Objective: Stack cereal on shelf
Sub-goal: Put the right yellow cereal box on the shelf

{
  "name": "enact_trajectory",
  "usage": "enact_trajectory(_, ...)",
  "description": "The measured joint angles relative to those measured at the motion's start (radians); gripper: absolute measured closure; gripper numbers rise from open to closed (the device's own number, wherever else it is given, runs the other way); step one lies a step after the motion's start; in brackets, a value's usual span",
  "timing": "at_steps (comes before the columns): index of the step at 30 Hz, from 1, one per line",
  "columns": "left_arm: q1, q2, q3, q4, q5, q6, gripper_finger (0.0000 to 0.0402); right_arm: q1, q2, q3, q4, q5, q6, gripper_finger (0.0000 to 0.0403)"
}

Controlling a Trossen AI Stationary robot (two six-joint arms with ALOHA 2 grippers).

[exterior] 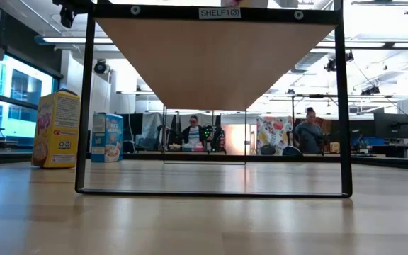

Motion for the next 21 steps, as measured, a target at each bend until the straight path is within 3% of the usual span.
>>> enact_trajectory(11, 0.000, 0.000, 0.000, 0.000, 0.000, 0.001, 0.0401, 0.000, 0.039, -0.030, 0.005, 0.062, 0.204, 0.0291)
enact_trajectory(21, 0.000, 0.000, 0.000, -0.001, 0.000, 0.001, 0.0401, -0.012, 0.014, -0.044, 0.007, 0.079, 0.191, 0.0291)
